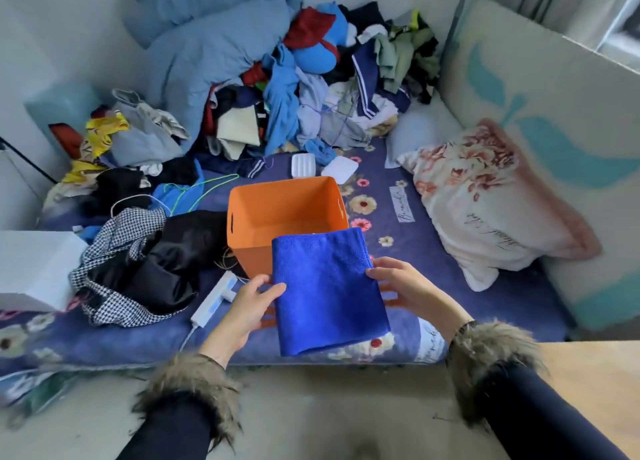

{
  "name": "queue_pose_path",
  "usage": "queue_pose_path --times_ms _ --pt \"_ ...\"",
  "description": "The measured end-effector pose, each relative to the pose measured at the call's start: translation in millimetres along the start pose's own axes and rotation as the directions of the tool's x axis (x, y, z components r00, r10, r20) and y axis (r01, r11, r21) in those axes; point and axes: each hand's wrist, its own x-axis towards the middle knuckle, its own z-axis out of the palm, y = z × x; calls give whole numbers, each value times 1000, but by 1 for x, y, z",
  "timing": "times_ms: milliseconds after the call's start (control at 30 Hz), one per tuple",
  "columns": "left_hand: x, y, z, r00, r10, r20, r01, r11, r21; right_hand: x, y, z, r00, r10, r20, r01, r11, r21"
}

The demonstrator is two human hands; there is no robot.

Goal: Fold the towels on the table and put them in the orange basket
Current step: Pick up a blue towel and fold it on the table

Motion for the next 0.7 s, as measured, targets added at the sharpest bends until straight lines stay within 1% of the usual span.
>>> queue_pose_path --times_ms 133,300,533,700 --pt "35 3 -28 998 -44 -51 42 998 -39 43 -21 23 999 -2 32 3 1000 -29" --pt "101 12 -49 991 -101 -87 97 994 -59 120 -42 36 998 41 40 -40 999 -33" --pt "238 41 -69 972 -182 -151 174 983 -65 260 -90 44 989 133 72 -132 991 -10" --pt "337 39 -72 946 -264 -187 253 964 -77 363 -102 46 977 209 28 -209 978 -25"
